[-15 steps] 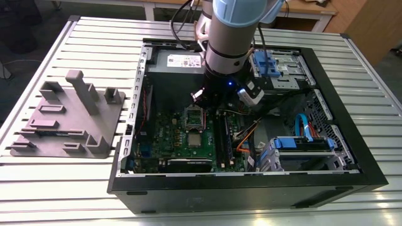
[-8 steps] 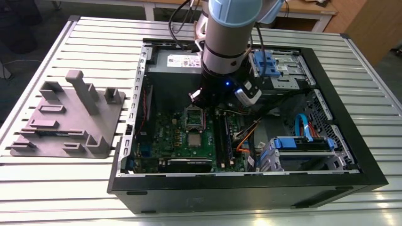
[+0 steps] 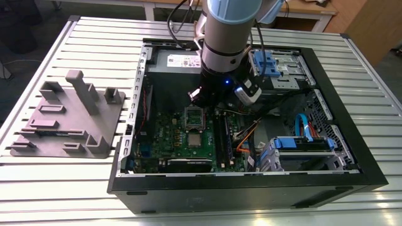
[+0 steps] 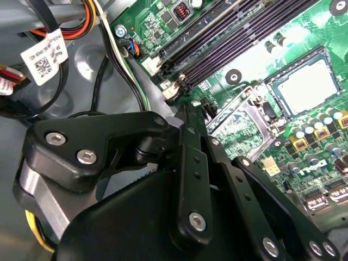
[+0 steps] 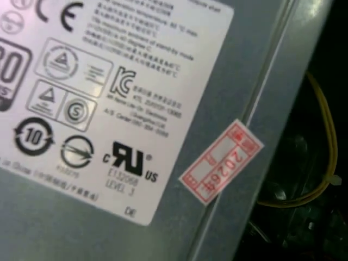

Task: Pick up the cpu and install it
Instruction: 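Close the cpu cover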

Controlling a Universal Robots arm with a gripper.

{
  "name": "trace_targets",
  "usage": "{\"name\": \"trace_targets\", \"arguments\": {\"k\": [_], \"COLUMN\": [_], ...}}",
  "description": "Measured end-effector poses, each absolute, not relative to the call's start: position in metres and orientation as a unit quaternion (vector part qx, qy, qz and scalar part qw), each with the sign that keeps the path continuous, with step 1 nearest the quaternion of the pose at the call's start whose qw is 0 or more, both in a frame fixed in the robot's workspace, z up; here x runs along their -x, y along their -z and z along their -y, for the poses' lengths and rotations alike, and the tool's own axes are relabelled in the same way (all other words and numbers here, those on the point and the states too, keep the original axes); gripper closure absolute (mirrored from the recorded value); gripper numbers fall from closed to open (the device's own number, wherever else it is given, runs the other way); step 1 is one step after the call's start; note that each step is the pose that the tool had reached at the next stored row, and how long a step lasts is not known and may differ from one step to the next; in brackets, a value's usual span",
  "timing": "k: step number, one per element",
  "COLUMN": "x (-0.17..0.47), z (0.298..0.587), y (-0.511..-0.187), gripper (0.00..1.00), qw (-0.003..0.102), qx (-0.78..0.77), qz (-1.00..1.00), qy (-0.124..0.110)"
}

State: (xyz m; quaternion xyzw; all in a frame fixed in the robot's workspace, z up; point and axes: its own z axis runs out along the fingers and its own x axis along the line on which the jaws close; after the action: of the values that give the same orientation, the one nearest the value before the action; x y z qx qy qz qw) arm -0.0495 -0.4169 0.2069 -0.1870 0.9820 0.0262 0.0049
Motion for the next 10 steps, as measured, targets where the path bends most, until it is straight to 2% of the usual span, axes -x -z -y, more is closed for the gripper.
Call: {"name": "trace_targets", "arguments": {"k": [10], "x": [0.0496], "z": [0.4181], "y": [-0.2178], "gripper": [0.90], "qw": [0.005], "qx": [0.190], "qz": [-0.981], "qy": [-0.026]}}
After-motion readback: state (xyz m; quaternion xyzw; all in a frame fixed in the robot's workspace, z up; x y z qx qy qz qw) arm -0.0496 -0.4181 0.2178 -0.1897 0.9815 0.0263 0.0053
